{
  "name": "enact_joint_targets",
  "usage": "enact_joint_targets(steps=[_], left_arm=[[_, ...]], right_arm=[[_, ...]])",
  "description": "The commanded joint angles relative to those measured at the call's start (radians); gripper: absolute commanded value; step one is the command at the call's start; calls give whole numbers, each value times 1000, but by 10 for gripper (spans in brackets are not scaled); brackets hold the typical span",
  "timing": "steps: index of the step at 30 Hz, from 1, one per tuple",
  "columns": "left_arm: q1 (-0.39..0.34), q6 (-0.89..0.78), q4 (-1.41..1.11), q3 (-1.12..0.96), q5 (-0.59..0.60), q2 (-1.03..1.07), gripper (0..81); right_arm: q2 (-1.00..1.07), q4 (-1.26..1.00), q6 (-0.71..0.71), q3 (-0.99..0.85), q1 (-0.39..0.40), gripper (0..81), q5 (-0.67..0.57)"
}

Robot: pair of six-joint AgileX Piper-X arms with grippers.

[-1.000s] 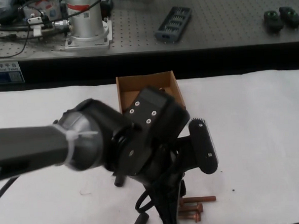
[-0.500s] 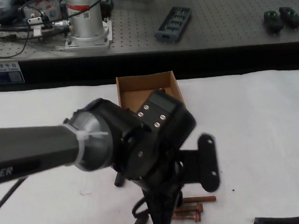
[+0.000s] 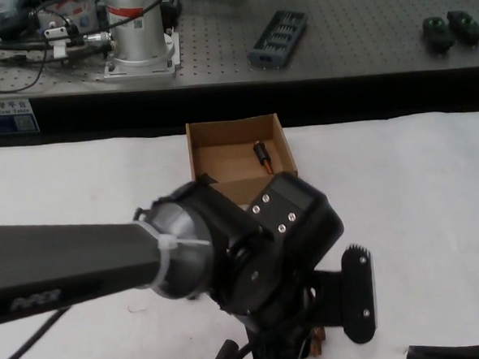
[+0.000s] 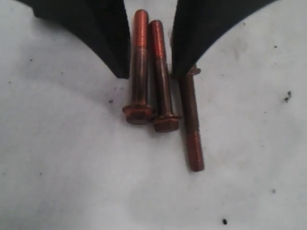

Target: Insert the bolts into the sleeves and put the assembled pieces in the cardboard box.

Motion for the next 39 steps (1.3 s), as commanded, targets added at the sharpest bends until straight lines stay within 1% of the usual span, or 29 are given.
enact_joint_targets(steps=[1,5,10,19,32,39], left_arm=[[-2,-9,4,-14,-20,14,222],[-2,-9,-13,-14,-9,16,222],[-2,-11,-31,-14,23,16,222],[-2,-58,-74,-14,86,30,222],[-2,-71,-74,-14,100,58,222],[-2,-75,-57,-14,92,88,222]], right_arm=[[-8,-33,2,-12,0,54,20],[-8,-33,-11,-12,0,54,24],[-8,-33,-15,-12,0,54,60],[-8,-56,-15,-12,0,54,60],[-8,-195,29,-12,0,54,46],[-8,-204,29,-12,0,54,36]])
